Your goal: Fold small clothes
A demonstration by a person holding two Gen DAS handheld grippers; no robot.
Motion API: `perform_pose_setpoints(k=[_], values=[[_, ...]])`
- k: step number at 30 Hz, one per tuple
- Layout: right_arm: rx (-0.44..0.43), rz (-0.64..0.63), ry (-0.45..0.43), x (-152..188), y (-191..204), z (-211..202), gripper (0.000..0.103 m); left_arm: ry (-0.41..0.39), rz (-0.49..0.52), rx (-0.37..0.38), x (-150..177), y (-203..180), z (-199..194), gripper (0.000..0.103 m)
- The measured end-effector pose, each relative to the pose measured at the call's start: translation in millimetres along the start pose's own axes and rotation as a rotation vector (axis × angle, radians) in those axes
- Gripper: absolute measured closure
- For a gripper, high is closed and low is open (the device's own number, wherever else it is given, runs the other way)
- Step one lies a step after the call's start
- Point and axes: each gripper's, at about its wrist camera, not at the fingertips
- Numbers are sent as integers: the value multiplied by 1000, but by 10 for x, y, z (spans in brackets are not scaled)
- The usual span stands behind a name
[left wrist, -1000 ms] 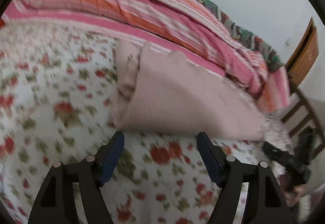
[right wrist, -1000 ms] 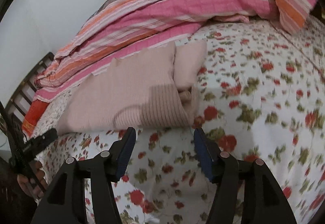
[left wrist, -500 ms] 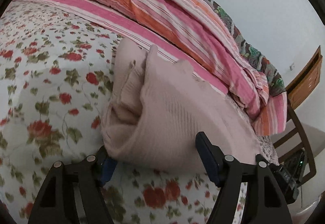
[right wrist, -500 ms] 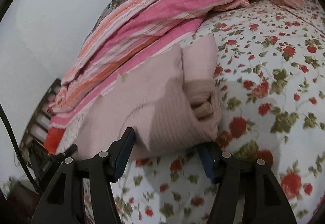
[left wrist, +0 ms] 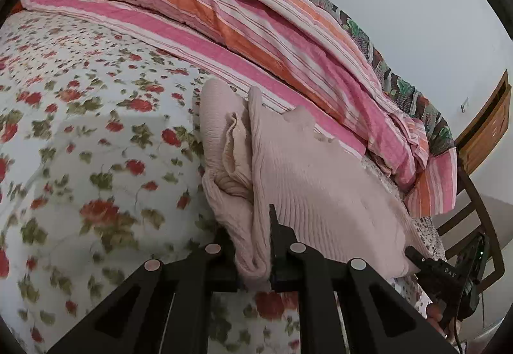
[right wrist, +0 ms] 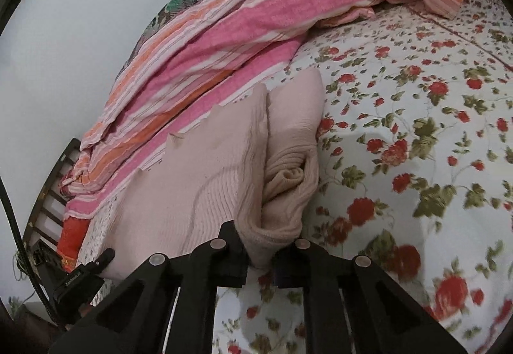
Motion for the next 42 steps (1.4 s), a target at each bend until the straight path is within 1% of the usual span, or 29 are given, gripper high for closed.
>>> perform_pose_setpoints(k=[6,10,17,19,21,23,24,25,26,27,28,29,31,34,38,40,42], values=[[-3,-38,-18,141,-9,-256,93,-8,-3,-4,151,-18,-198,92],[-8,-38,-21,265,-68,-401,93,-11,8,-5,281,-75,-314,92],[0,-44,-38,519,-179,-715,95,-15,8,15,532,-121,-582,92],[3,-55,-41,582,-186,-817,95,-23,3,33,596,-117,-682,92],[-2,-57,-49,635,-217,-892,94,-19,-10,44,632,-109,-724,91],[10,-65,-52,681,-256,-940,91,-13,-4,17,642,-112,-748,84],[20,-76,-55,694,-267,-958,84,-16,15,-29,631,-131,-769,80],[28,-85,-60,698,-282,-983,76,-18,39,-69,613,-149,-786,71],[38,-93,-72,693,-301,-1021,71,-23,63,-105,597,-166,-805,65],[46,-107,-85,682,-314,-1062,60,-45,100,-158,562,-190,-851,63],[54,-121,-101,664,-328,-1105,56,-72,121,-183,527,-201,-897,58],[66,-136,-126,636,-342,-1163,55,-103,138,-181,470,-204,-955,51],[87,-155,-167,558,-356,-1252,53,-121,145,-141,362,-205,-997,47],[90,-143,-193,371,-348,-1264,53,-112,160,-110,175,-263,-921,47],[99,-152,-194,157,-189,-1088,53,-72,171,-64,-23,-368,-665,47],[119,-186,-185,51,-49,-927,53,-50,192,-63,-84,-442,-511,47],[134,-219,-173,-12,98,-764,55,-32,223,-93,-148,-510,-303,47]])
Point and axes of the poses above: each gripper's, at about its wrist camera, not at the fingertips, and z roughly the way its jaws point, y to its left, x to its underside, and after that the axes turned 9 degrees about x, right-handed
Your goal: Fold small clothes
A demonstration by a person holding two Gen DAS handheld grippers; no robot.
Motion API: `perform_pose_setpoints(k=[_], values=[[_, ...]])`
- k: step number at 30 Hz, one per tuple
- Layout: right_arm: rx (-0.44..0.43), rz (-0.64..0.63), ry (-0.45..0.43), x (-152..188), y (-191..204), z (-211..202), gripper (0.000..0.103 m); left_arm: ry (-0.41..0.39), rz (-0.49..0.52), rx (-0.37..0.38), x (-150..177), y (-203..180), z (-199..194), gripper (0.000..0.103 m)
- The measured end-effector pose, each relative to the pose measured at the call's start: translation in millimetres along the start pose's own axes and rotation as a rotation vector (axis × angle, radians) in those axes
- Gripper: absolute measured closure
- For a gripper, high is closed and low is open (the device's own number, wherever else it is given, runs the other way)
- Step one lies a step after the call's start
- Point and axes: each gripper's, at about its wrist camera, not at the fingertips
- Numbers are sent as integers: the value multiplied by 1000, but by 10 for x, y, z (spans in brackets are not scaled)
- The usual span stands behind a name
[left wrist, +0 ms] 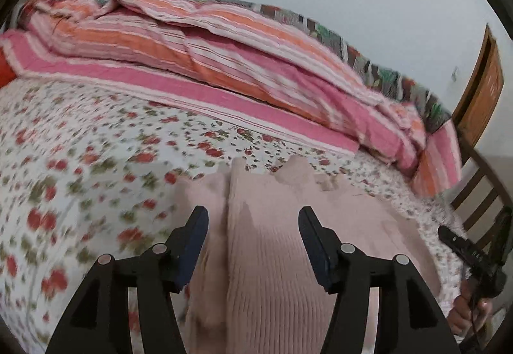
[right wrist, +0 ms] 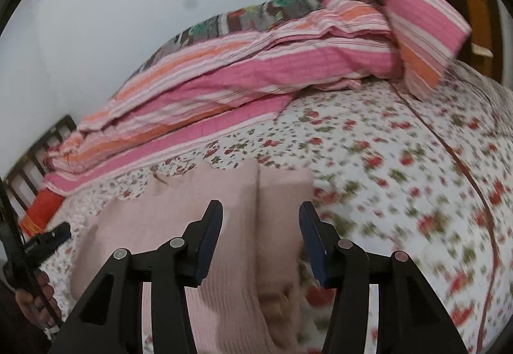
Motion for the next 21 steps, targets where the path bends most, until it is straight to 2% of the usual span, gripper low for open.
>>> perform_pose_setpoints(k=[6,7,8,10,11,14,18,21], values=[[59,-92,69,-109,316,576,61,67,60,-105,-191,-15,588,47],[68,-103,82,-115,342,663,64,77,61,-119,-199,18,662,53],[83,-112,98,-112,354,754,65,87,59,-136,-192,47,728,66],[148,-113,131,-66,321,943,79,128,33,-169,-119,175,871,82],[165,-103,143,-24,273,1029,79,140,14,-150,-67,249,912,83],[139,-76,91,79,194,1025,80,88,-17,-98,-12,326,841,83],[194,-118,59,121,297,1009,80,95,12,-122,18,257,878,81],[194,-122,59,121,289,1017,80,96,30,-138,2,210,920,79]])
Point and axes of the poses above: each gripper's, at about its wrist camera, not at the fingertips, and z roughly the way its jaws point, y to its left, x to its underside, and after that the axes turned 9 degrees about x, right-handed
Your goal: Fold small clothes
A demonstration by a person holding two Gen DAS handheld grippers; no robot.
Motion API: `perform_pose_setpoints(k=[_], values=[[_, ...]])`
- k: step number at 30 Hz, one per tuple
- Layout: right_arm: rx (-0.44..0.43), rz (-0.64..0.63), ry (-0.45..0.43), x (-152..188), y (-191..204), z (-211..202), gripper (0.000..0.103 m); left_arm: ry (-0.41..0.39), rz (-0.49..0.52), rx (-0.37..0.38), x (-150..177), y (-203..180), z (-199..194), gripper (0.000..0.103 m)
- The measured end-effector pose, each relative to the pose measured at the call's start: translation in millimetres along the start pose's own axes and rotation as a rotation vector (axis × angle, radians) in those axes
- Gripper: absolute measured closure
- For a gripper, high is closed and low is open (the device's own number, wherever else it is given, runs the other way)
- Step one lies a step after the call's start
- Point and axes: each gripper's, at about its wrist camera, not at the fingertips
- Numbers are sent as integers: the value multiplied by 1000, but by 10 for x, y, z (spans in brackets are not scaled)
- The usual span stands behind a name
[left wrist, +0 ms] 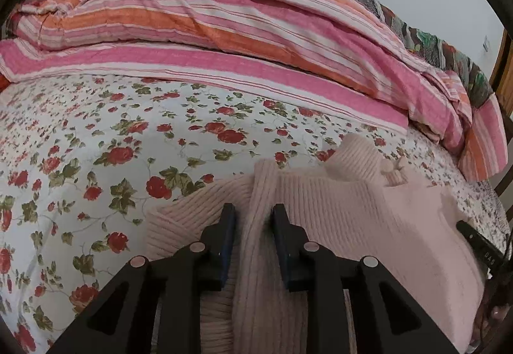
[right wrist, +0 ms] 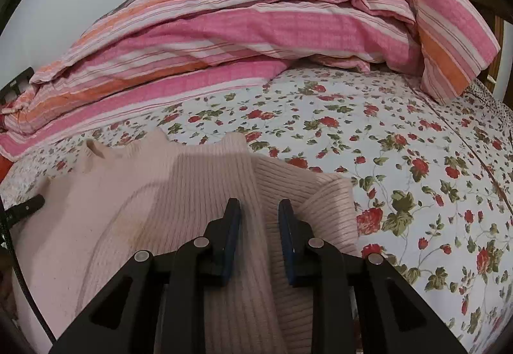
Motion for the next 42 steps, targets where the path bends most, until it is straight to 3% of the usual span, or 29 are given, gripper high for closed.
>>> perform_pose_setpoints(k=[13,42], values=[[4,-11,-10,-4,11,6,77,4,11,6,-7,-16,19,72],[19,-12,-25,20,31,-32,76,-8,5,-2,16,-38,-4,70]])
Point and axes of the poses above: each gripper's, at about its wrist camera, not at the fingertips, and z roughly the way its jaws point, y to its left, x to its underside, and after that the axes turned 9 degrees about x, right-handed
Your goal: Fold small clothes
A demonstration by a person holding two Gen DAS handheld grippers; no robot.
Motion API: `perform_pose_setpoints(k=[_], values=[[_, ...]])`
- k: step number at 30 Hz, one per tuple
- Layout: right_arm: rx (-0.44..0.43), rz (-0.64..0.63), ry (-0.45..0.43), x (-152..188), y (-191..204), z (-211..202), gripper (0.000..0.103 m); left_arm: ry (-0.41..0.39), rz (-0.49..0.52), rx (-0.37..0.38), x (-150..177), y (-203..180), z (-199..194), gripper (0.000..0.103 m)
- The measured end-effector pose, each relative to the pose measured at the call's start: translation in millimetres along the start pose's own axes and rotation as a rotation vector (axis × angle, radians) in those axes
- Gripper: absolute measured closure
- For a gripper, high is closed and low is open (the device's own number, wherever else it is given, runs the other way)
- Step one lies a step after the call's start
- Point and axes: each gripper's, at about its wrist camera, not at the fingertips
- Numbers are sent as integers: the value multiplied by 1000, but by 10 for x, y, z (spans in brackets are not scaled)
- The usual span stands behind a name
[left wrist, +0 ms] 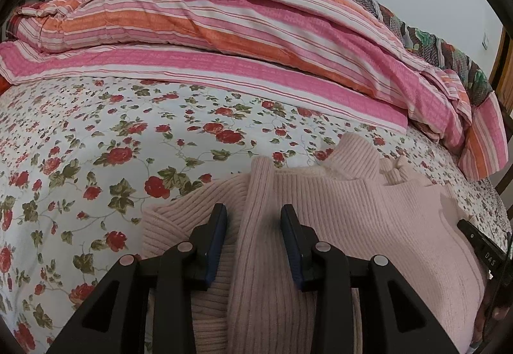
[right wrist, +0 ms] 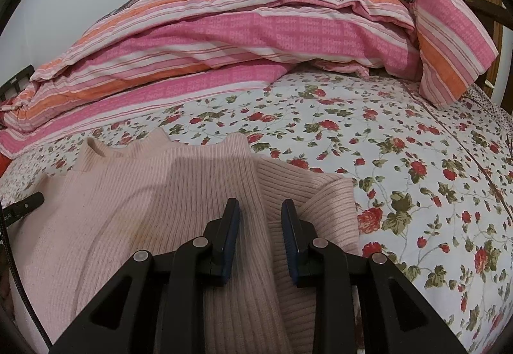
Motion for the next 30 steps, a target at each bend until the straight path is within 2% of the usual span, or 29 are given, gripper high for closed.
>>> perform_pose_setpoints(k=[8,9,10,12,17,21,25,28,30], values=[[39,2,5,-27,3,-88,71,2,0,0,-6,9,14,67],[66,21,-16,-40,-13,-169,67,2,1,-1,-7,8,16,67],[85,37,-50,-57,-12,-274,57,2,1,0,-8,6,22,67],[56,24,-70,-121,70,-392,49,2,-3,3,-13,11,28,66],[-76,-85,-50,-275,578,-550,49,3,-4,8,-15,19,33,65],[-137,-156,9,-353,1053,-434,52,2,-8,21,-18,34,29,64],[-102,-221,114,-361,1364,-129,67,-2,-15,36,-13,41,21,63],[-97,-240,209,-339,1438,131,69,-2,-22,46,-11,48,20,62],[-86,-251,204,-335,1464,186,69,-1,-21,47,-13,44,24,61]])
Point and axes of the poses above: each gripper's, at about its wrist camera, not at the fingertips, and z roughly the way its jaws point, y to its left, x to its underside, and after that the axes turned 9 degrees about x, right-handed
